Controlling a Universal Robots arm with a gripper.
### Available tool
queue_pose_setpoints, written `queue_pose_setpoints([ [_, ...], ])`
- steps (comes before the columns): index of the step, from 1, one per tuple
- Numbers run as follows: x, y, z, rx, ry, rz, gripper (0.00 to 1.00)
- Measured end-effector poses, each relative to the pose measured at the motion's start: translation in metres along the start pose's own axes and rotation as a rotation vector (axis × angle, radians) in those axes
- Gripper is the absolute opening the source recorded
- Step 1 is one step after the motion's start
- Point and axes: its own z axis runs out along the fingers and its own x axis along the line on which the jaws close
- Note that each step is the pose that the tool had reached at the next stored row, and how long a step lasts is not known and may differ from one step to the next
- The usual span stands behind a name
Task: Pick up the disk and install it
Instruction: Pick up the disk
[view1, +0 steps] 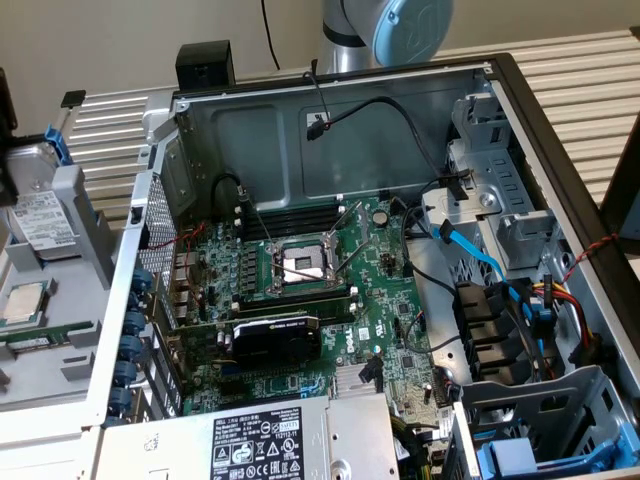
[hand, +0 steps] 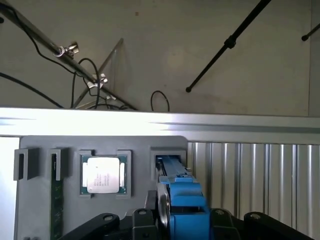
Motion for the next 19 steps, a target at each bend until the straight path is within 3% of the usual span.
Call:
queue_pose_setpoints([
  [19, 0.0072, 0.0002, -0.0004, 0.0048, -0.0017, 0.011, 0.39],
])
